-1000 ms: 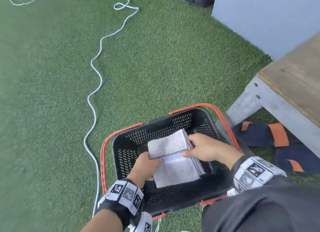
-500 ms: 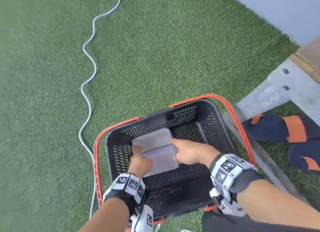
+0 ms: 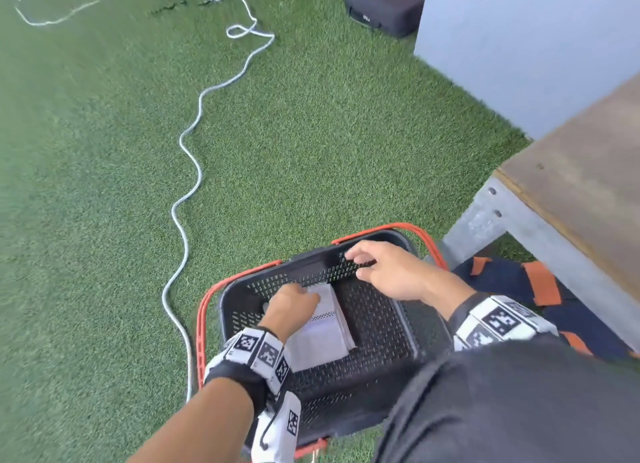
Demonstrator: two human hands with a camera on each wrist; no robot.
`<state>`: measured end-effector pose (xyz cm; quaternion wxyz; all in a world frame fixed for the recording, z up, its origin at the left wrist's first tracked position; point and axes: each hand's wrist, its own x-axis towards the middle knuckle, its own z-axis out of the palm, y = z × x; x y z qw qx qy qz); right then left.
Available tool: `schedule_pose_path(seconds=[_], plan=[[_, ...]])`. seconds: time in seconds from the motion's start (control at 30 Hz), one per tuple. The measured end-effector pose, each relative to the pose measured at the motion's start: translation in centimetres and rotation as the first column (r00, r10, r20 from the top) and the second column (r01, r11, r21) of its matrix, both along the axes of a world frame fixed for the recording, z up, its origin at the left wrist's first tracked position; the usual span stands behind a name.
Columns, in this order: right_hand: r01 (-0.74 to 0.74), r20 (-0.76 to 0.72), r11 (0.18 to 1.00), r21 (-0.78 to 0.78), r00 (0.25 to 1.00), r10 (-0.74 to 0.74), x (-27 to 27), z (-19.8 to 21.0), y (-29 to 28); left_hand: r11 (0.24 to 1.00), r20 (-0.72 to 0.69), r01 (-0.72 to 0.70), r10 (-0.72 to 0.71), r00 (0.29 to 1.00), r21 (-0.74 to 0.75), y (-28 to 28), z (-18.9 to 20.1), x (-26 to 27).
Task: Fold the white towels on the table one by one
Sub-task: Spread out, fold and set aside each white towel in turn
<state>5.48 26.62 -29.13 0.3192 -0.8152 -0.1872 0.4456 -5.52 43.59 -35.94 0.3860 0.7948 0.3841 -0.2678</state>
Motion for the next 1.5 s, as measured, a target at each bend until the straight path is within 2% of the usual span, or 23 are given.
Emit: schedule_pose_path(seconds=[0.17, 0.27, 0.4, 0.53, 0.67, 0.83, 0.93, 1.03, 1.17, 1.33, 1.43, 1.5], plan=[[0.072, 0.259, 0.99, 0.12, 0.96, -0.102, 1.4, 9.4, -2.3, 0.983, 0.229, 0.176, -0.161, 0.96, -0.044, -1.8, 10.8, 4.3], [0.112, 0.393, 0.973, 0.2, 0.901, -0.184, 1.1, 15.0, -4.4, 0.96, 0.352, 0.274, -0.275, 0.895, 0.053, -3.4, 17.8, 5.9], [0.167, 0.47, 0.954, 0.249, 0.841, -0.27, -1.1, 21.4, -8.3, 0.91, 0.455, 0.376, -0.413, 0.789, 0.174, -6.6, 26.0, 6.2], [0.236, 0.538, 0.932, 0.275, 0.766, -0.353, -5.0, 26.3, -13.5, 0.862, 0.517, 0.46, -0.498, 0.696, 0.211, -11.3, 31.6, 5.5], [0.339, 0.533, 0.903, 0.264, 0.729, -0.43, -9.0, 28.3, -19.7, 0.796, 0.555, 0.562, -0.579, 0.597, 0.225, -18.0, 34.5, 4.8], [0.484, 0.573, 0.86, 0.163, 0.663, -0.482, -13.6, 27.6, -28.0, 0.688, 0.537, 0.685, -0.681, 0.497, 0.239, -28.0, 34.4, 4.0], [0.589, 0.583, 0.803, 0.087, 0.623, -0.521, -16.0, 26.4, -33.1, 0.634, 0.518, 0.748, -0.715, 0.47, 0.196, -34.3, 32.6, 2.7], [0.703, 0.584, 0.71, 0.034, 0.563, -0.585, -18.1, 24.6, -37.9, 0.563, 0.495, 0.81, -0.757, 0.425, 0.165, -39.9, 30.5, 1.4], [0.816, 0.576, 0.578, -0.005, 0.475, -0.666, -20.0, 22.2, -43.6, 0.451, 0.475, 0.873, -0.819, 0.322, 0.186, -45.7, 28.0, 0.0], [0.908, 0.678, 0.391, -0.154, 0.384, -0.627, -20.7, 19.6, -49.6, 0.339, 0.514, 0.912, -0.838, 0.182, 0.23, -50.8, 25.1, -0.1], [0.952, 0.714, 0.256, -0.165, 0.294, -0.636, -21.4, 18.4, -52.0, 0.278, 0.511, 0.913, -0.855, 0.092, 0.299, -53.3, 23.9, 0.4], [0.963, 0.702, 0.216, -0.163, 0.267, -0.66, -21.9, 17.7, -52.9, 0.264, 0.459, 0.887, -0.886, 0.068, 0.378, -54.7, 23.1, 0.5]])
